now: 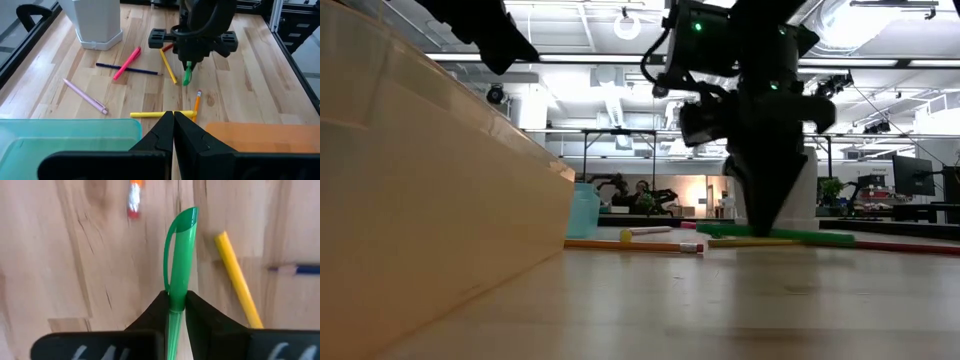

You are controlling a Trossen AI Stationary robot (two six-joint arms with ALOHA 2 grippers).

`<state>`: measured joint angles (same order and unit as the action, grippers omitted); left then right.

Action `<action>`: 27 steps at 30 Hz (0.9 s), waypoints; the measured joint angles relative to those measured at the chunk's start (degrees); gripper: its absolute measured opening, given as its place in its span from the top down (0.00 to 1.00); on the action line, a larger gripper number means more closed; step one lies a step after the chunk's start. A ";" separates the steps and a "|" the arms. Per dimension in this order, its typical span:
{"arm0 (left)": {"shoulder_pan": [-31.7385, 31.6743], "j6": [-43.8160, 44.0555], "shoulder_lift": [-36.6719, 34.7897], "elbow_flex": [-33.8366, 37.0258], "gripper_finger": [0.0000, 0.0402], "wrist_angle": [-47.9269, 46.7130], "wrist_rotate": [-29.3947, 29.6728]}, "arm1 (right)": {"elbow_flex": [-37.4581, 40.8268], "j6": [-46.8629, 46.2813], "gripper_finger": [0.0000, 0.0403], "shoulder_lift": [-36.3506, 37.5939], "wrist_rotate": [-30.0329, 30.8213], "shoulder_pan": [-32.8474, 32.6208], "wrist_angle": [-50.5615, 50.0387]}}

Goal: Sort pens & pencils
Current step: Put the green pen into the green bin

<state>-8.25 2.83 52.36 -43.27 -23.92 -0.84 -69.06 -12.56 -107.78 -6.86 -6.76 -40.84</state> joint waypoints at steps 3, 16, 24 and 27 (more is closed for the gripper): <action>0.02 0.00 0.00 0.00 1.00 0.10 0.00 | -0.51 0.02 0.93 0.04 0.60 0.02 -0.37; 0.00 0.00 -0.02 0.00 1.00 0.53 -0.70 | -5.49 0.04 0.93 0.16 3.86 0.59 -1.33; 0.01 0.02 -0.02 0.00 1.00 1.65 -1.29 | -8.16 1.05 0.93 0.21 5.41 1.87 -1.40; 0.02 0.12 -0.02 0.00 1.00 1.67 -1.36 | -9.10 1.09 0.93 0.21 6.29 2.27 -1.40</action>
<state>-8.23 2.95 52.34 -43.27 -22.25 -2.20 -78.16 -11.46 -107.57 -0.57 -4.49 -42.24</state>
